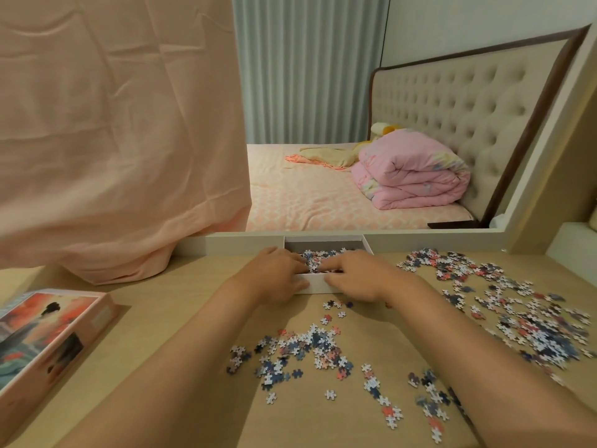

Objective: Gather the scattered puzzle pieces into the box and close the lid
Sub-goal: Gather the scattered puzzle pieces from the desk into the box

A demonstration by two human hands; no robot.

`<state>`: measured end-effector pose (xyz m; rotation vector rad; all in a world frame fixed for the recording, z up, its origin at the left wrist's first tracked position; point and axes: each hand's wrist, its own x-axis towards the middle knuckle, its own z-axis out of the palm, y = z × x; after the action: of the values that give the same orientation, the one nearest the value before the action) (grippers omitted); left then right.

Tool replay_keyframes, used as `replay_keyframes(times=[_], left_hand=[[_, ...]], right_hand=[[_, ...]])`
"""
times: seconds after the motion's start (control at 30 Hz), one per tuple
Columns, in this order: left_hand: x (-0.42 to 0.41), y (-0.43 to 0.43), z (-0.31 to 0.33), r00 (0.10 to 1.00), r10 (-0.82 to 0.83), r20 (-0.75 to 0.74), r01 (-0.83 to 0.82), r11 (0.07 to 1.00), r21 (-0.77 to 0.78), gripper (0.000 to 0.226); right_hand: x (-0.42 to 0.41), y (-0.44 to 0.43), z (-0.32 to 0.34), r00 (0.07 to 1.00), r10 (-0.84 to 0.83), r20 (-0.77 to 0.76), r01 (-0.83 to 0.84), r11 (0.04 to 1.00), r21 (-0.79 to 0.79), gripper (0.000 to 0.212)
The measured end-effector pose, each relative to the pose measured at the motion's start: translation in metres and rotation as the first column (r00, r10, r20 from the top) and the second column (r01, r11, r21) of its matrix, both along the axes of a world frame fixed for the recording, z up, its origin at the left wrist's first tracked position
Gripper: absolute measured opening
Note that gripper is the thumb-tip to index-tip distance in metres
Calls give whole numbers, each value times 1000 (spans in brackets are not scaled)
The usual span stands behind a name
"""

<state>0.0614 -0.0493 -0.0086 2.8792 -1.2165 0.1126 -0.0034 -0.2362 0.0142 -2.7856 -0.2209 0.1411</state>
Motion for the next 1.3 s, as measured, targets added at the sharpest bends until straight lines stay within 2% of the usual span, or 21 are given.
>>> replay_keyframes(times=[0.07, 0.17, 0.23, 0.3, 0.33, 0.4, 0.47, 0.53, 0.63, 0.73, 0.8, 0.87, 0.97, 1.07, 1.1, 1.17, 1.3], left_hand=[[-3, 2, 2, 1000, 3, -14, -3, 1000, -24, 44], [-12, 11, -1, 999, 20, -32, -28, 967, -255, 49], [-22, 19, -5, 997, 23, 78, 12, 904, -427, 37], [-35, 26, -6, 982, 69, 177, 42, 832, -553, 23], [-43, 29, -5, 981, 96, 170, 22, 811, -585, 19], [-58, 36, -7, 989, 125, 77, -65, 843, -534, 17], [-69, 43, -11, 988, 157, -4, -147, 920, -363, 25], [-79, 49, -14, 977, 202, -68, -213, 942, -261, 33], [-91, 56, -20, 963, 230, -137, -256, 943, -213, 36], [-101, 59, -25, 961, 154, -231, -204, 955, -214, 32], [-108, 61, -22, 950, 122, -287, -198, 947, -255, 31], [-113, 67, -18, 953, 169, -251, -234, 939, -254, 36], [-124, 86, -9, 923, 343, -175, -361, 929, -84, 58], [-139, 101, -8, 879, 416, -235, -415, 908, 53, 80], [-143, 102, -10, 878, 407, -251, -412, 911, 37, 79], [-145, 99, -16, 894, 356, -271, -386, 920, -66, 61], [-146, 80, -22, 929, 237, -285, -299, 934, -197, 24]], right_hand=[[-5, -1, 2, 992, -48, 119, 36, 994, 99, 37], [-20, 1, 5, 960, -77, 268, 25, 981, 193, 34], [-30, 3, 2, 980, -28, 195, 1, 991, 137, 37], [-36, 7, -7, 999, 29, 45, -29, 1000, 2, 42], [-37, 9, -13, 999, 43, -12, -44, 995, -88, 45], [-39, 12, -27, 998, 40, -50, -49, 976, -210, 49], [-43, 15, -37, 1000, 13, -23, -17, 976, -217, 46], [-49, 19, -40, 1000, -1, -2, 1, 981, -195, 41], [-60, 28, -30, 998, 55, -32, -60, 980, -190, 42], [-70, 35, -20, 995, 84, -60, -90, 991, -103, 61], [-74, 37, -19, 997, 56, -45, -59, 995, -79, 67], [-78, 40, -22, 999, 37, -23, -39, 995, -89, 62], [-85, 49, -24, 997, 81, -13, -82, 993, -82, 46], [-93, 58, -28, 984, 128, -126, -136, 989, -57, 59], [-95, 61, -30, 981, 136, -137, -146, 987, -61, 64], [-96, 66, -34, 986, 137, -95, -145, 986, -80, 66], [-96, 67, -34, 991, 136, 7, -135, 988, -79, 44]])
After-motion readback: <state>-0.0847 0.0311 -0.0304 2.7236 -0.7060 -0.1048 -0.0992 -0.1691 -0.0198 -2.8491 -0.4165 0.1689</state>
